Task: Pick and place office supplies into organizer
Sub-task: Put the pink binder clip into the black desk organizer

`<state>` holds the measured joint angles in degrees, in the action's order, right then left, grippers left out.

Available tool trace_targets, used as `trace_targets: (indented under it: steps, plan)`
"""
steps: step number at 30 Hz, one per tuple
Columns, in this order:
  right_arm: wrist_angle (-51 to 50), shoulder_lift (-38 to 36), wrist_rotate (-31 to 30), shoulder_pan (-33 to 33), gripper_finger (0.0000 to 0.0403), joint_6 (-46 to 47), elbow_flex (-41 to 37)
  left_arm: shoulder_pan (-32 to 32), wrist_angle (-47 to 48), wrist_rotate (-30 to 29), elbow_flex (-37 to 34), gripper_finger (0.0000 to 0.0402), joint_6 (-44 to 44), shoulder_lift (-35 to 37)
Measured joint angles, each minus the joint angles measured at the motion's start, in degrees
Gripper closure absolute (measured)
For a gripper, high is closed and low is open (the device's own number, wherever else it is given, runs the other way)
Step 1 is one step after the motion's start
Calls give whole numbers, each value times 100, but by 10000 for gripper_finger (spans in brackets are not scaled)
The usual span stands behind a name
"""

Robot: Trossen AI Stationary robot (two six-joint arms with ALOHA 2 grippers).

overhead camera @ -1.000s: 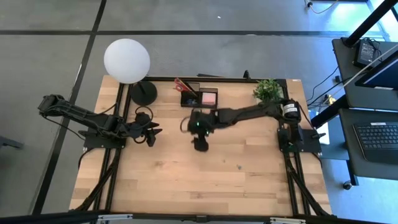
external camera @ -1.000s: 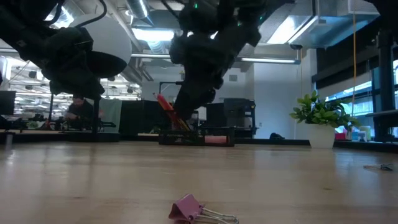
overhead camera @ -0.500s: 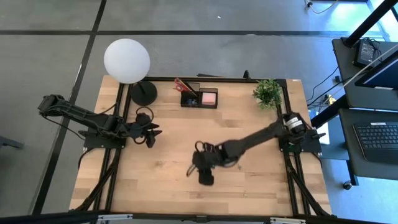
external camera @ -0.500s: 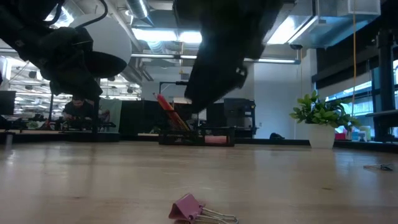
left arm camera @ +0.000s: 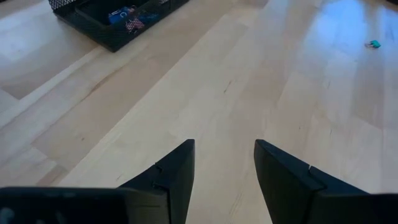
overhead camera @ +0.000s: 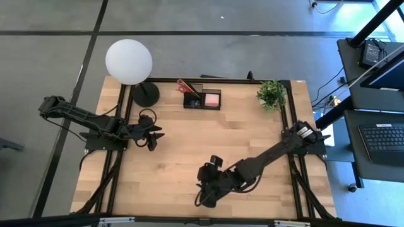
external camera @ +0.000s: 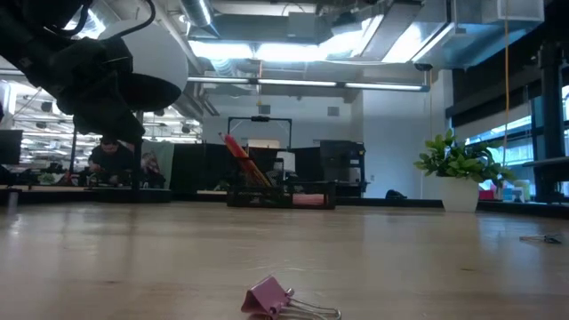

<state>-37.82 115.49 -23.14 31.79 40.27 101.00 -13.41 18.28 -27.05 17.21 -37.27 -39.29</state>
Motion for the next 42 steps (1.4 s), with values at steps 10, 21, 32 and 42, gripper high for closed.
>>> trace_targets:
  steps: [10,21,32,42]
  plan:
    - [413,883,658,247,202,452,299,0,32,440,0,242,-42,0]
    - [-2535,2768,887,409,202,973,3068,0,37,448,0,242,-43,1]
    - [-2512,3118,1248,374,202,1189,3371,0,37,446,0,242,-8,0]
    - [-2534,3118,1405,187,202,1014,3367,0,42,446,0,242,29,1]
